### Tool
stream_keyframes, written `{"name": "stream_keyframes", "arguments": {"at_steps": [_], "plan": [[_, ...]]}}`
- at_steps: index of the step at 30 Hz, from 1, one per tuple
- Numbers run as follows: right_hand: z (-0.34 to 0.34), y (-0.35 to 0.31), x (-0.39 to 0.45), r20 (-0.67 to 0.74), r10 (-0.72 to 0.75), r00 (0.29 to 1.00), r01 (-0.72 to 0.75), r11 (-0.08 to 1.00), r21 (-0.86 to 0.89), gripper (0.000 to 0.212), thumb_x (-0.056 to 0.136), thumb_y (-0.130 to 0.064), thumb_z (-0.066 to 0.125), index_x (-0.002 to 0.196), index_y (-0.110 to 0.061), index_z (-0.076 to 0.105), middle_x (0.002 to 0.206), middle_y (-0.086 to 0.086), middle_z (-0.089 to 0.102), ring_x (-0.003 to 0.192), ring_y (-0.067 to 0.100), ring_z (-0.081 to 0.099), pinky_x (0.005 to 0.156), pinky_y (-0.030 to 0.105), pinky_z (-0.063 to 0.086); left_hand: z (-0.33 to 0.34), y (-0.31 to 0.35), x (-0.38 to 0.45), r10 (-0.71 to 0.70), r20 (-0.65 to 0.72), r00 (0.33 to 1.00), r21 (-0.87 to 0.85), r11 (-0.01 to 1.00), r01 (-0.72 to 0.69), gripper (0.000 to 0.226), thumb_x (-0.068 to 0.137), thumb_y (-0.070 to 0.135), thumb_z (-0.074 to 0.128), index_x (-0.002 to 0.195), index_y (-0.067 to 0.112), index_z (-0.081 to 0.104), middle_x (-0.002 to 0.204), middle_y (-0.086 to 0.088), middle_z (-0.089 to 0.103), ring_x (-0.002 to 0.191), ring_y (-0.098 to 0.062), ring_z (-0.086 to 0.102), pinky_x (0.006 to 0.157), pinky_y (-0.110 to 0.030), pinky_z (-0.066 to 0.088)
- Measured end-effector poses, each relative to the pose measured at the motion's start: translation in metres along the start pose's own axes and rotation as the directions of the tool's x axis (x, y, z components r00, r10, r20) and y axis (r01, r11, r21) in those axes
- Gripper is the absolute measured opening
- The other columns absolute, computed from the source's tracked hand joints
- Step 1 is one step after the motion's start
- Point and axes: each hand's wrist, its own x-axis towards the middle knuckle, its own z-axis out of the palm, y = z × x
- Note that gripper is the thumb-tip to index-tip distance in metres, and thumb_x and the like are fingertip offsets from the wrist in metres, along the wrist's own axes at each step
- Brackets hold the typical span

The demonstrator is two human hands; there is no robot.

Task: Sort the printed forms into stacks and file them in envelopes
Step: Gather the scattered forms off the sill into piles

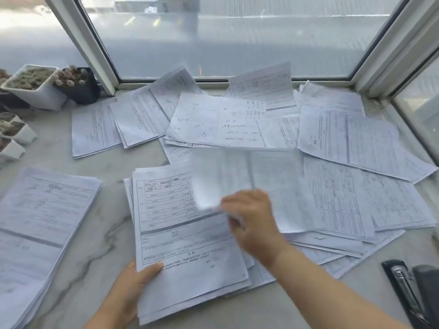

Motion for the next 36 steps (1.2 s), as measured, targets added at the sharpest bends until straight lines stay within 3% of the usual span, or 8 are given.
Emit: {"name": "stream_keyframes", "arguments": {"at_steps": [5,10,14,16,19,24,32,36], "plan": [[0.029,-0.017,-0.04,0.399,0.019,0.917,0.03,0.993,-0.116,0.037,0.072,-0.005,0.046,0.081,-0.028,0.074,0.141,-0.003,0.051,0.146,0.026,0.022,0.111,0.057,-0.015,-0.017,0.005,0.005,-0.12,0.049,0.992,-0.084,0.989,0.124,0.037,0.084,0.012,0.063,0.119,0.004,0.061,0.109,-0.019,0.069,0.097,-0.034,0.068,0.082,-0.044,0.052],[0.039,-0.001,-0.041,0.498,0.07,0.864,-0.114,0.992,0.06,0.021,0.087,0.001,0.053,0.083,-0.008,0.071,0.147,-0.003,0.043,0.147,0.012,0.013,0.117,0.025,0.009,-0.03,0.004,0.008,-0.218,0.15,0.964,-0.288,0.923,0.254,0.053,0.092,0.052,0.046,0.123,0.013,0.063,0.123,-0.014,0.064,0.112,-0.036,0.061,0.103,-0.052,0.04],[0.049,-0.002,-0.041,0.563,-0.054,0.825,-0.01,0.994,0.11,0.031,0.077,0.008,0.056,0.096,-0.011,0.072,0.153,-0.003,0.035,0.147,0.01,0.01,0.11,0.009,0.0,-0.027,0.003,0.004,-0.146,0.139,0.979,-0.178,0.969,0.17,0.047,0.08,0.026,0.066,0.122,0.006,0.061,0.116,-0.016,0.067,0.105,-0.035,0.065,0.089,-0.045,0.052],[0.046,0.002,-0.044,0.547,-0.067,0.835,0.043,0.997,0.057,0.052,0.077,0.007,0.054,0.118,-0.02,0.068,0.158,-0.001,0.025,0.147,0.011,0.009,0.116,0.019,-0.006,-0.025,0.002,0.002,-0.118,0.069,0.991,-0.106,0.987,0.125,0.043,0.076,0.011,0.068,0.118,0.003,0.061,0.108,-0.017,0.07,0.097,-0.034,0.069,0.079,-0.042,0.055],[0.025,0.034,-0.042,0.115,0.149,0.982,-0.129,0.977,-0.167,0.058,0.08,-0.01,0.069,0.136,-0.016,0.055,0.155,0.013,0.031,0.143,0.033,0.029,0.117,0.054,0.018,-0.03,0.002,0.0,-0.083,0.008,0.996,-0.055,0.995,0.084,0.031,0.083,0.003,0.063,0.114,0.003,0.063,0.103,-0.014,0.072,0.091,-0.031,0.071,0.074,-0.038,0.052],[0.001,0.082,-0.035,0.305,0.639,0.706,-0.499,0.754,-0.427,0.131,0.058,-0.086,0.06,0.152,-0.033,-0.015,0.158,-0.003,-0.028,0.146,0.016,-0.024,0.114,0.05,-0.016,-0.041,-0.001,-0.006,-0.067,0.0,0.998,-0.053,0.996,0.067,0.031,0.083,0.003,0.064,0.113,0.004,0.064,0.103,-0.014,0.072,0.091,-0.031,0.07,0.072,-0.036,0.053],[0.008,0.086,-0.044,0.154,0.557,0.816,-0.411,0.747,-0.522,0.111,0.062,-0.095,0.017,0.153,-0.031,0.014,0.163,0.001,0.003,0.149,0.018,0.005,0.12,0.047,0.01,-0.045,-0.004,-0.006,-0.059,0.052,0.997,-0.094,0.993,0.064,0.036,0.075,0.006,0.067,0.111,0.004,0.065,0.103,-0.015,0.072,0.09,-0.032,0.071,0.059,-0.032,0.058],[0.015,0.083,-0.044,0.166,0.61,0.775,-0.47,0.732,-0.493,0.114,0.061,-0.093,0.034,0.152,-0.031,0.007,0.162,-0.003,-0.004,0.149,0.016,-0.001,0.118,0.049,0.005,-0.048,-0.007,-0.003,-0.06,0.045,0.997,-0.093,0.994,0.064,0.03,0.078,0.004,0.066,0.108,0.004,0.066,0.1,-0.014,0.073,0.088,-0.031,0.071,0.057,-0.031,0.058]]}}
